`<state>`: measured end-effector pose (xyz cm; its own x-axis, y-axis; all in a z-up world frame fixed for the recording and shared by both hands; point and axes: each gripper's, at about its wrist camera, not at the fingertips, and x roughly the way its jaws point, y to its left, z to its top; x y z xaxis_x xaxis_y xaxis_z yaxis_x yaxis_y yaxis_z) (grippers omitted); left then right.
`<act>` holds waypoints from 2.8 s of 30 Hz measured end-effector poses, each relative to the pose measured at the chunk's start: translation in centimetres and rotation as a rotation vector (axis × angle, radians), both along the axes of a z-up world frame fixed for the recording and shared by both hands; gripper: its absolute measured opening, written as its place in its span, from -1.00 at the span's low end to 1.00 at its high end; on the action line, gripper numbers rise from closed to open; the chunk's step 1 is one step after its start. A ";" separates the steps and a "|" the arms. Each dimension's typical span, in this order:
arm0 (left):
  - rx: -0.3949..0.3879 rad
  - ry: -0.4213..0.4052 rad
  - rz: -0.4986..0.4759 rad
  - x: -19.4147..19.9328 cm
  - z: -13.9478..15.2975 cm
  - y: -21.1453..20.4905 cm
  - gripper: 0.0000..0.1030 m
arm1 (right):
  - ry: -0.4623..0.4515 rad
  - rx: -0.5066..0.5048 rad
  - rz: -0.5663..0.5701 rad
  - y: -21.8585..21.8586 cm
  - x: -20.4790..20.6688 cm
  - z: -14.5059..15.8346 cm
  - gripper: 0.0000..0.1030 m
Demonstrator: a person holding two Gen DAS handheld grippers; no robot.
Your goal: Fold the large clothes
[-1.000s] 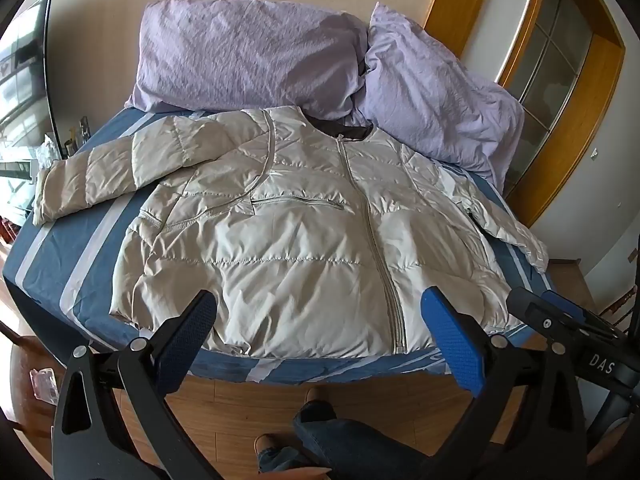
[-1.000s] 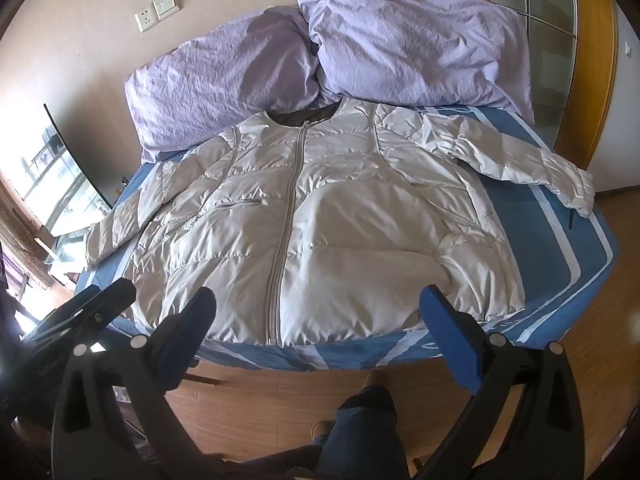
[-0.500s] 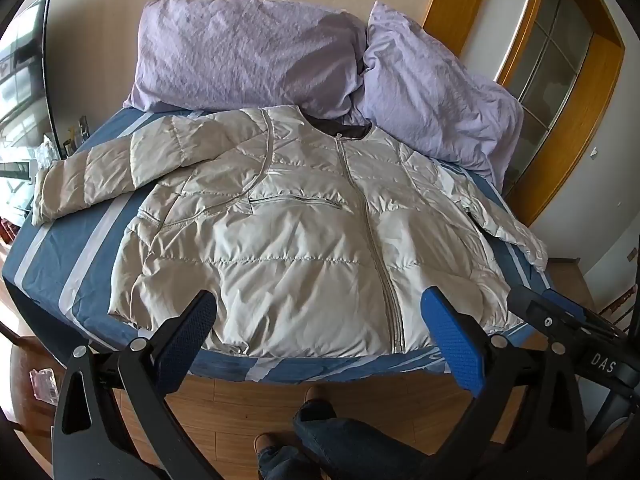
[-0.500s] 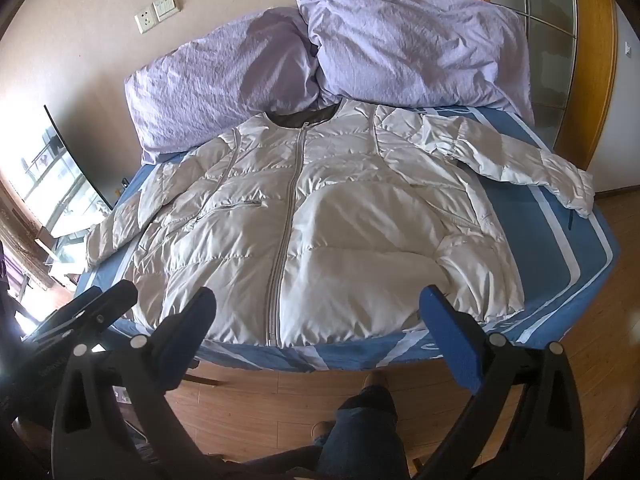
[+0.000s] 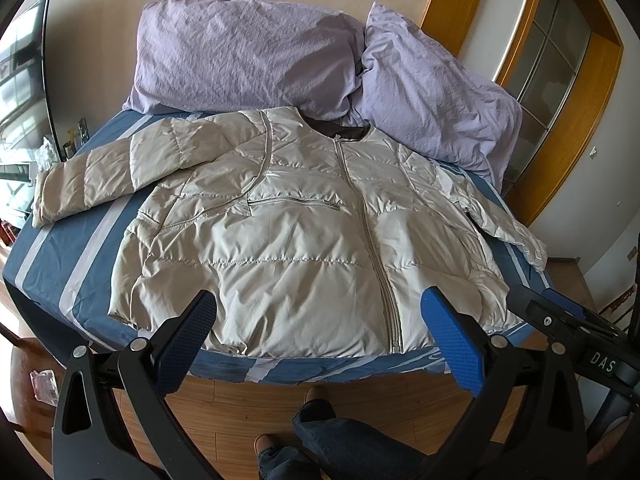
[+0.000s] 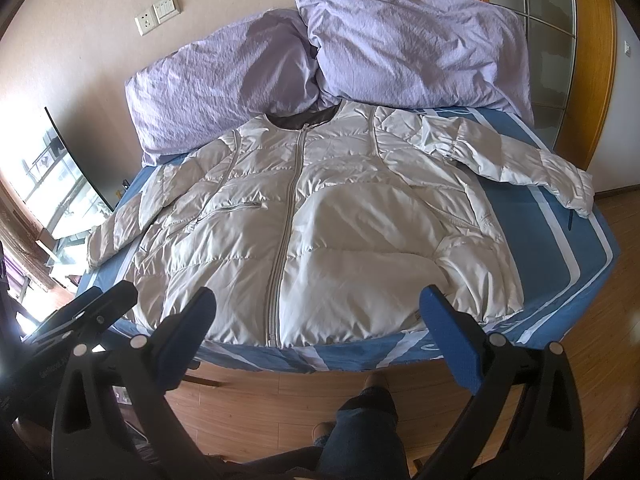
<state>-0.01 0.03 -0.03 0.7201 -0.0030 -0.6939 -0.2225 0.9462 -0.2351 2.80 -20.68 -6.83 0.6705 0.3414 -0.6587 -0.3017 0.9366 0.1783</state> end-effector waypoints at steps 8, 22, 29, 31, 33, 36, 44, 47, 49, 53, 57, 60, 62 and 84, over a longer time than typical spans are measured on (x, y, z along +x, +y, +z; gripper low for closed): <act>0.001 0.000 0.000 0.0 0.0 0.0 0.97 | 0.000 0.001 0.000 0.0 0.0 -0.1 0.96; 0.002 -0.001 -0.001 0.0 0.0 0.0 0.97 | -0.001 0.003 0.001 0.0 0.0 -0.1 0.96; 0.002 -0.001 0.000 0.0 0.0 0.0 0.97 | -0.001 0.003 0.001 0.0 0.0 -0.1 0.96; 0.002 -0.001 0.000 0.0 0.0 0.0 0.97 | -0.001 0.004 0.001 0.0 0.0 -0.1 0.96; 0.002 0.000 0.000 0.0 0.0 0.0 0.97 | -0.001 0.004 0.001 0.0 0.0 -0.1 0.96; 0.003 -0.001 -0.001 0.0 0.0 0.0 0.97 | -0.002 0.004 0.001 0.0 0.0 -0.1 0.96; 0.003 -0.001 0.000 0.0 0.0 0.0 0.97 | -0.001 0.004 0.001 0.1 0.0 -0.1 0.96; 0.003 -0.001 0.000 0.0 0.0 0.0 0.97 | -0.001 0.005 0.001 0.1 0.0 -0.1 0.96; 0.003 -0.001 -0.001 0.0 0.0 0.0 0.97 | -0.001 0.005 0.001 0.1 0.0 -0.1 0.96; 0.004 -0.001 0.000 0.0 0.0 0.0 0.97 | 0.000 0.006 0.000 0.2 0.1 -0.2 0.96; 0.004 0.002 0.000 0.0 0.0 0.0 0.97 | 0.001 0.006 0.001 0.3 0.2 -0.3 0.96; 0.001 0.009 0.003 0.3 0.0 0.0 0.97 | 0.012 0.010 0.002 0.4 0.4 -0.5 0.96; 0.000 0.017 0.006 0.6 -0.1 0.3 0.97 | 0.024 0.014 0.000 0.4 1.1 -0.8 0.96; 0.115 0.167 0.014 14.8 -4.1 1.2 0.97 | 0.191 0.080 -0.394 -12.3 18.5 -3.5 0.96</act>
